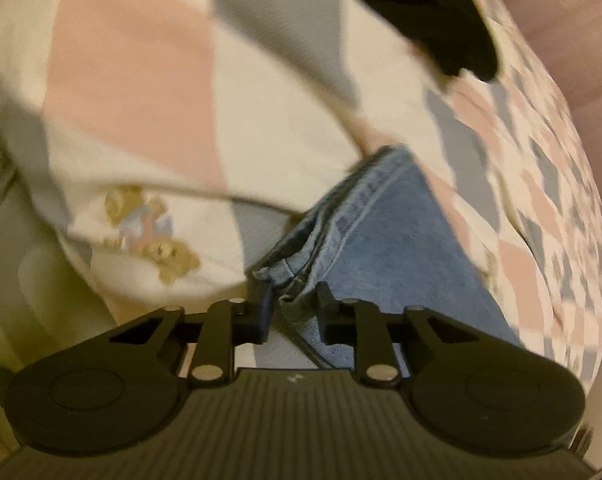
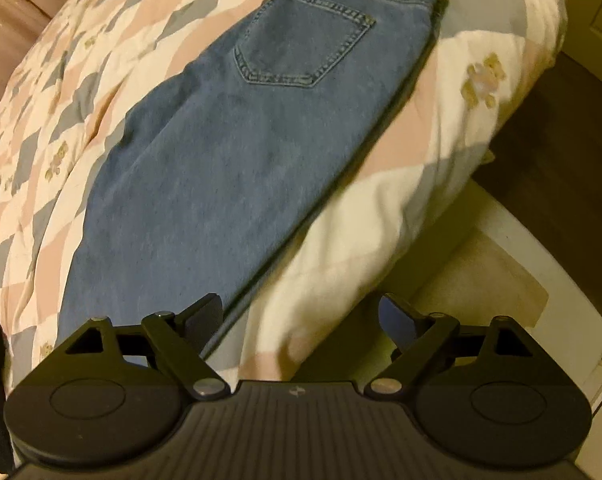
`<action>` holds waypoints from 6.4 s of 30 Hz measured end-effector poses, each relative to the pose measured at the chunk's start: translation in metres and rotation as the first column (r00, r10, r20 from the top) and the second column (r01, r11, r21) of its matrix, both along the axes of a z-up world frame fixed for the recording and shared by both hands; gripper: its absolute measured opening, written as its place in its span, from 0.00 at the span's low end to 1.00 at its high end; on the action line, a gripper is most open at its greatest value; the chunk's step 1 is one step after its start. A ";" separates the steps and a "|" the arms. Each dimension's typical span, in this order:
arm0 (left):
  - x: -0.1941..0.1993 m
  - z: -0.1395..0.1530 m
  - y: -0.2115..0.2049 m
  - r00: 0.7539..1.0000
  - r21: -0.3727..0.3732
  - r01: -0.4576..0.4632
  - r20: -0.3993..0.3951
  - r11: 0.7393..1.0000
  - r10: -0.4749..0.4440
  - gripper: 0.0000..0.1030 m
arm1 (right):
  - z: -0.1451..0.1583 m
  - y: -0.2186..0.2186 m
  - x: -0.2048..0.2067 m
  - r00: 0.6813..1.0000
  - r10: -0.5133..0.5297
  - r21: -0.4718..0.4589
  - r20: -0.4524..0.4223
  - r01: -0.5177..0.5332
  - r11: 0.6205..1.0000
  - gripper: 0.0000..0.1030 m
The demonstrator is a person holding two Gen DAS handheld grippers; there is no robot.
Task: Fold clothes
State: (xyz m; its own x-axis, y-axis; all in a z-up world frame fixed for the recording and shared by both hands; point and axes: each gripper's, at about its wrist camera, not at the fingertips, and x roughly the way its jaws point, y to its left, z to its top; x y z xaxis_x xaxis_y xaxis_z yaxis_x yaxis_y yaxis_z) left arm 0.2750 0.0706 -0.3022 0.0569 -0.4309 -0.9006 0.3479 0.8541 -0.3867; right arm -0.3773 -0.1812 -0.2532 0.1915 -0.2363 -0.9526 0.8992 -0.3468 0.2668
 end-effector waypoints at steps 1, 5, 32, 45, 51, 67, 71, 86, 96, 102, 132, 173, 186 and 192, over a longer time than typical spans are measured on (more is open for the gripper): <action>0.000 0.004 -0.002 0.999 0.000 0.034 0.015 0.999 -0.034 0.17 | 0.002 0.004 0.000 1.000 -0.003 -0.004 0.000 0.003 1.000 0.86; -0.004 0.003 -0.013 0.979 0.064 0.185 0.079 0.981 -0.190 0.17 | 0.006 0.016 -0.002 1.000 -0.019 -0.018 -0.004 0.019 1.000 0.86; -0.227 0.072 -0.320 0.731 0.106 0.666 0.101 0.738 -0.674 0.29 | 0.021 -0.249 -0.180 0.993 0.110 -0.254 -0.050 -0.119 0.960 0.84; -0.333 -0.007 -0.521 0.672 -0.181 0.696 -0.178 0.695 -0.719 0.47 | -0.074 -0.349 -0.218 0.951 0.175 -0.044 0.256 -0.169 0.985 0.22; -0.356 -0.041 -0.544 0.500 -0.223 0.782 -0.333 0.582 -0.799 0.49 | -0.068 -0.305 -0.245 0.938 0.124 -0.011 0.325 -0.127 0.992 0.16; -0.362 -0.021 -0.549 0.348 -0.354 0.835 -0.254 0.421 -0.903 0.62 | -0.057 -0.290 -0.251 0.936 0.125 -0.001 0.328 -0.131 0.991 0.16; -0.384 -0.041 -0.559 0.237 -0.349 0.868 -0.335 0.353 -0.912 0.61 | -0.060 -0.289 -0.252 0.937 0.107 0.011 0.334 -0.118 0.993 0.16; -0.393 -0.044 -0.580 0.380 -0.198 0.901 -0.065 0.386 -0.923 0.19 | -0.056 -0.331 -0.239 0.946 0.209 -0.079 0.247 -0.195 0.978 0.18; -0.404 0.025 -0.501 0.313 -0.267 0.922 0.084 0.281 -0.946 0.25 | 0.004 -0.326 -0.184 0.924 0.368 -0.326 -0.102 -0.381 0.865 0.35; -0.422 -0.030 -0.501 0.410 -0.173 0.903 0.073 0.393 -0.909 0.20 | -0.046 -0.300 -0.088 0.702 0.699 -0.227 -0.132 -0.708 0.669 0.18; -0.298 -0.011 -0.245 0.579 0.358 0.714 0.181 0.602 -0.795 0.36 | -0.027 -0.126 -0.086 0.875 0.406 -0.083 -0.263 -0.440 0.894 0.66; -0.280 0.205 -0.008 0.585 0.272 0.674 0.373 0.687 -0.721 0.90 | 0.136 0.151 0.107 0.852 0.454 -0.260 -0.260 -0.515 0.817 0.98; -0.308 0.196 -0.011 0.527 0.287 0.726 0.351 0.625 -0.774 0.90 | 0.128 0.168 0.068 0.885 0.396 -0.232 -0.245 -0.450 0.862 0.98; -0.317 0.188 -0.025 0.511 0.290 0.744 0.333 0.602 -0.792 0.91 | 0.122 0.157 0.053 0.895 0.378 -0.217 -0.238 -0.428 0.877 0.98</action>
